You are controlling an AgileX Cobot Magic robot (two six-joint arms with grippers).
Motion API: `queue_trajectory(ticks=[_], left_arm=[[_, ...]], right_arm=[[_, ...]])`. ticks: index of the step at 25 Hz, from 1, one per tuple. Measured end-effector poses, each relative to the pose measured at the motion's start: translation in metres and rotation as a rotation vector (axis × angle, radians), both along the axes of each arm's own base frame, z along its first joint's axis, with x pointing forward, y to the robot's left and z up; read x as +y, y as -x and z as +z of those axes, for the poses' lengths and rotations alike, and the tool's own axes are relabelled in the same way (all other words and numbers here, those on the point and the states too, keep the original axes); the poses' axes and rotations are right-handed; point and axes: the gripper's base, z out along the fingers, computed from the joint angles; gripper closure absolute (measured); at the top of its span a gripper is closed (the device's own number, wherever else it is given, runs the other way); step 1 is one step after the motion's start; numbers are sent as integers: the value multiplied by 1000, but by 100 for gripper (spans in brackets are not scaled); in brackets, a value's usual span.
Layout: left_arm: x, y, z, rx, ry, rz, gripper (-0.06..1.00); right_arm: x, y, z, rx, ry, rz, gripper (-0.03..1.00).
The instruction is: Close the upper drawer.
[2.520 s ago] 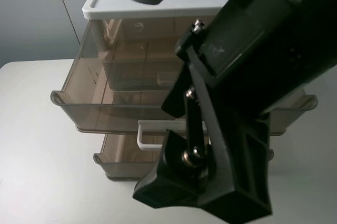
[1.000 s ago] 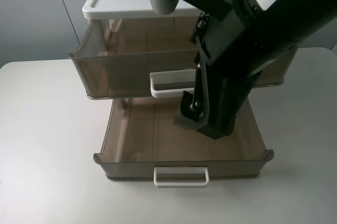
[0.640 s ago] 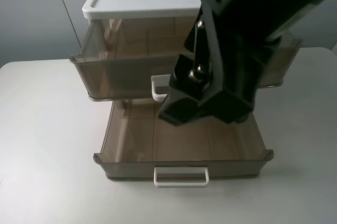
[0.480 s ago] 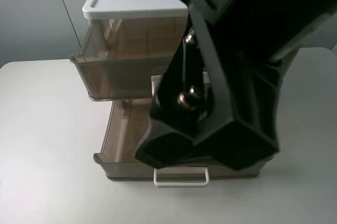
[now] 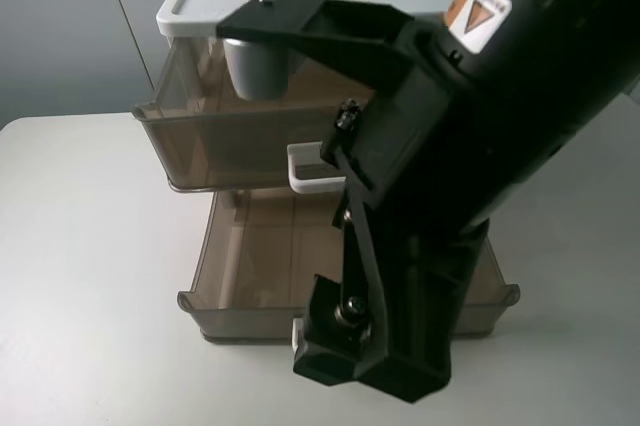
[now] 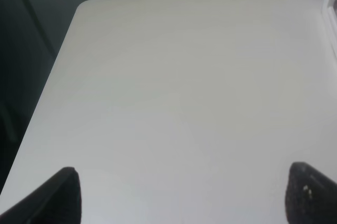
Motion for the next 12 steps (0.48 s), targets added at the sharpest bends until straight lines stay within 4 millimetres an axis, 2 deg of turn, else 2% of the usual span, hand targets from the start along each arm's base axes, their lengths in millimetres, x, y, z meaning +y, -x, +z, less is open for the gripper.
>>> queue_trajectory(ticks=[6, 12], left_arm=[[0, 0, 0, 0, 0, 0, 20], [0, 0, 0, 0, 0, 0, 20]], right_arm=[[9, -19, -23, -102, 98, 15, 27], [10, -41, -24, -266, 86, -16, 27]])
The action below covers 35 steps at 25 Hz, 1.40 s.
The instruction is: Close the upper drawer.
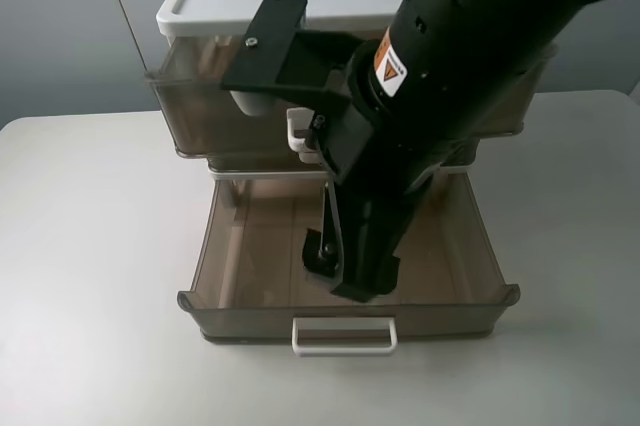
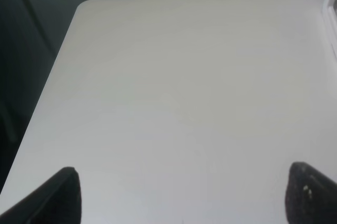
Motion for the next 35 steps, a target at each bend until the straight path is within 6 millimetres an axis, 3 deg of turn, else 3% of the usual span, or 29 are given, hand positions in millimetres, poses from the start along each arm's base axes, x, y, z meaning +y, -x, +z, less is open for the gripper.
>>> queue_trajectory(ticks=[9, 13, 17, 22, 26, 30, 35], left_arm=[[0, 0, 0, 0, 0, 0, 20], [0, 0, 0, 0, 0, 0, 20], [0, 0, 0, 0, 0, 0, 20], [0, 0, 0, 0, 0, 0, 20], [0, 0, 0, 0, 0, 0, 20], [0, 0, 0, 0, 0, 0, 20], [0, 0, 0, 0, 0, 0, 20]], right_arm=[[-11, -43, 3, -165, -79, -78, 27], [-12, -47, 1, -161, -92, -94, 27], [-11, -40, 6, -92, -118, -123, 27], [-21, 4, 54, 151, -219, -169, 27], [-68, 7, 79, 145, -183, -330, 27], [-133, -6, 105, -35, -201, -593, 27], [-215, 7, 130, -286, -195, -964, 27]])
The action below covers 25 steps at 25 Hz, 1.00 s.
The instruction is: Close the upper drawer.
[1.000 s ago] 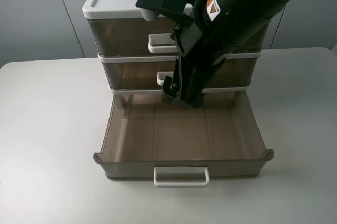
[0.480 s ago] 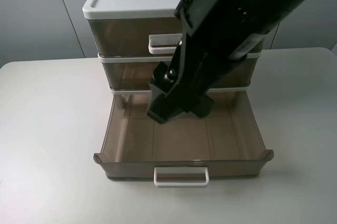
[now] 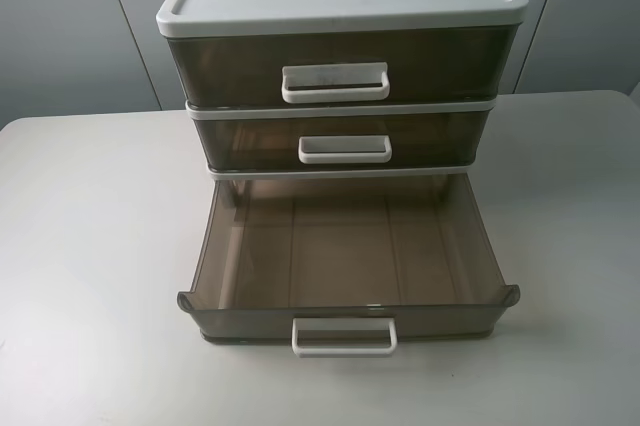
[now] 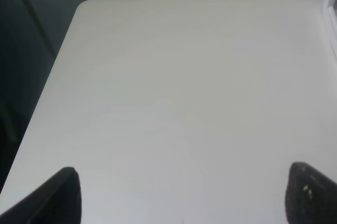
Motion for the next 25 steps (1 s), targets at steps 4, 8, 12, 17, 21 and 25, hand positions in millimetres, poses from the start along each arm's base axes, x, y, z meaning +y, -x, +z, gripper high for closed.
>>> queue_trajectory(ticks=[4, 8, 12, 17, 21, 25], left_arm=[[0, 0, 0, 0, 0, 0, 20], [0, 0, 0, 0, 0, 0, 20], [0, 0, 0, 0, 0, 0, 20], [0, 0, 0, 0, 0, 0, 20], [0, 0, 0, 0, 0, 0, 20], [0, 0, 0, 0, 0, 0, 20]], right_arm=[[-34, 37, -12, -54, -12, -230, 27], [-46, 83, -33, -156, -54, -343, 27], [-48, 126, -52, -278, -98, -359, 27], [-43, 171, -74, -418, -216, -317, 27], [-40, 186, -95, -420, -260, -291, 27], [-34, 180, -108, -354, -283, -253, 27]])
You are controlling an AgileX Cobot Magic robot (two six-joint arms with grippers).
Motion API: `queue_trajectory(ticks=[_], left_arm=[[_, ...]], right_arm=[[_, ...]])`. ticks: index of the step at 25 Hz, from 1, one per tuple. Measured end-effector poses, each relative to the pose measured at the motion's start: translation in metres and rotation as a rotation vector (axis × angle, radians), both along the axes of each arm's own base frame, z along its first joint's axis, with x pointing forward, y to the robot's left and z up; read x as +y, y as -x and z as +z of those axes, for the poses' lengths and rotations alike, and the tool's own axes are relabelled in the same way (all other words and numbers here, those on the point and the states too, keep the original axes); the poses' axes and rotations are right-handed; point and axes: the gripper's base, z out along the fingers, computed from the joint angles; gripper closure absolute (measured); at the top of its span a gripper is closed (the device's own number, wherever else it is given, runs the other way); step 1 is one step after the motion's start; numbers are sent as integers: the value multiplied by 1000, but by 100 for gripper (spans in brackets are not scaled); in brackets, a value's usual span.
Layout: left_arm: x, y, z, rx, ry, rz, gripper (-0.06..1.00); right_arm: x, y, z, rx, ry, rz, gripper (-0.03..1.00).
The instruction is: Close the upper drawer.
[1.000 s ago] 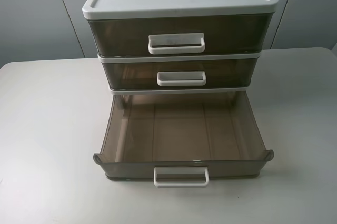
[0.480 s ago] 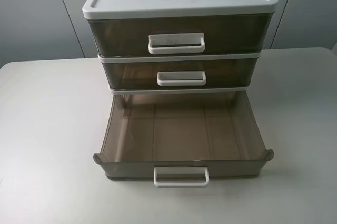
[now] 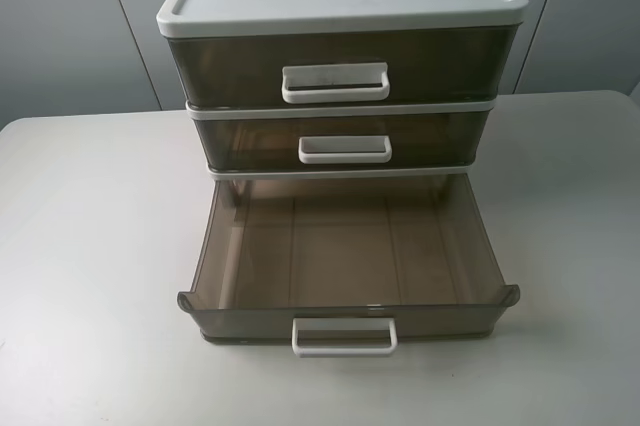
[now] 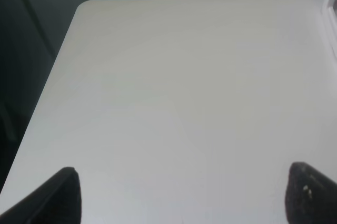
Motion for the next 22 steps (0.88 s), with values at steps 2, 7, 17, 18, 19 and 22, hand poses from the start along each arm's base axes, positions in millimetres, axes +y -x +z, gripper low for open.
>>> queue_trajectory(ticks=[2, 7, 17, 18, 19, 22], left_arm=[[0, 0, 0, 0, 0, 0, 20], [0, 0, 0, 0, 0, 0, 20], [0, 0, 0, 0, 0, 0, 20], [0, 0, 0, 0, 0, 0, 20], [0, 0, 0, 0, 0, 0, 20], [0, 0, 0, 0, 0, 0, 20]], right_arm=[[2, -5, -11, 43, 2, 17, 27], [2, -8, -18, 73, 18, 26, 27], [0, -7, -18, 73, 17, -43, 27], [0, -7, -18, 73, 17, -43, 27], [0, -7, -18, 73, 17, -43, 27], [0, -7, -18, 73, 15, -45, 27]])
